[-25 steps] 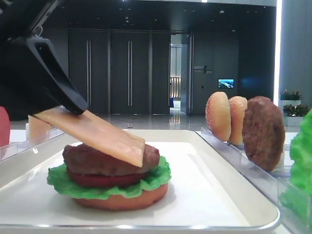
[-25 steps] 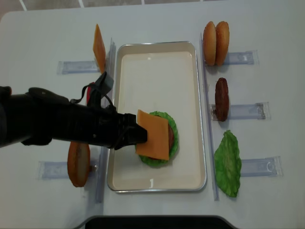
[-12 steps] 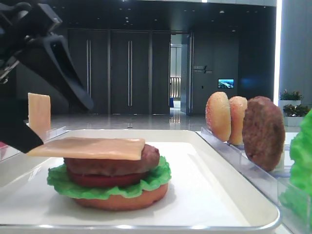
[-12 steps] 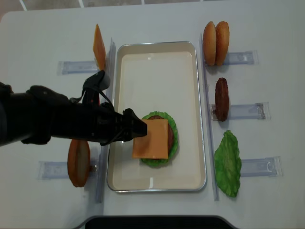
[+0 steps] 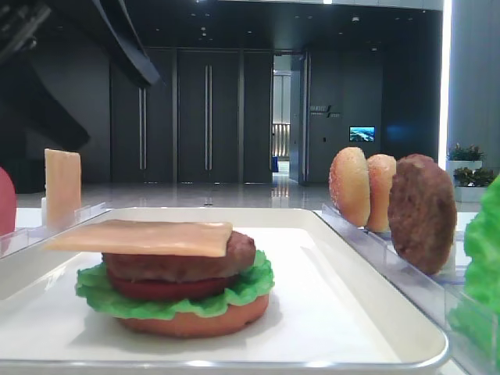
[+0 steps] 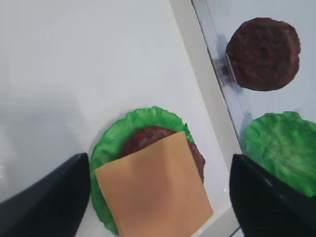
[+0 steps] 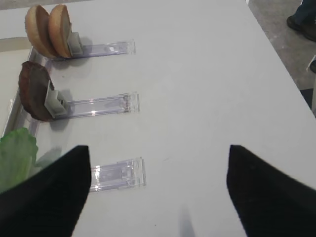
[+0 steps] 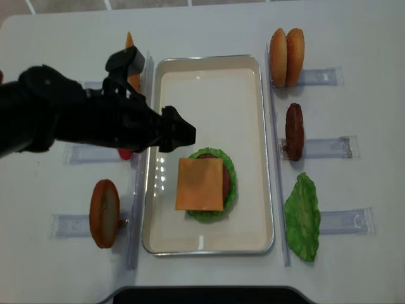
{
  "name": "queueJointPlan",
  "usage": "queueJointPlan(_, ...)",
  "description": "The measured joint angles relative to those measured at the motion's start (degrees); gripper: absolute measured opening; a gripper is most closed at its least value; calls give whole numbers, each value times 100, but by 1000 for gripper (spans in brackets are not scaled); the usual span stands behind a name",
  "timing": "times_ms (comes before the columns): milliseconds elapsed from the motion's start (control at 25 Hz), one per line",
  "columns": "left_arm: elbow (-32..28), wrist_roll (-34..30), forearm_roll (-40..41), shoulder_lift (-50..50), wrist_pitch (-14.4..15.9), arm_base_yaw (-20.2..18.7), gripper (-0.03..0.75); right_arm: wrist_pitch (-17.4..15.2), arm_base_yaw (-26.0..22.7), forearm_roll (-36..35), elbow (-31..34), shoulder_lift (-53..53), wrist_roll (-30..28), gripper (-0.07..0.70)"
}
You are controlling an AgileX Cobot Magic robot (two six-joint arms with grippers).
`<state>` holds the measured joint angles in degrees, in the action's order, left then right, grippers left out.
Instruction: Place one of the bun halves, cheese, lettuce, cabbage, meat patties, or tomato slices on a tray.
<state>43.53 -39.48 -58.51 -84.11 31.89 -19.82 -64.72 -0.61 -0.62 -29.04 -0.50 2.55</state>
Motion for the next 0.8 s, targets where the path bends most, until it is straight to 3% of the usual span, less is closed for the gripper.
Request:
queueJointPlan(320, 749, 2039, 3046, 830, 1220, 834, 674, 0, 0, 0, 0, 0, 0, 539)
queueJointPlan(560, 845, 2944, 4484, 1311, 1593, 1677, 674, 0, 0, 0, 0, 0, 0, 539)
queueJointPlan(800, 845, 3636, 5567, 1366, 2007, 1926, 673, 0, 0, 0, 0, 0, 0, 539)
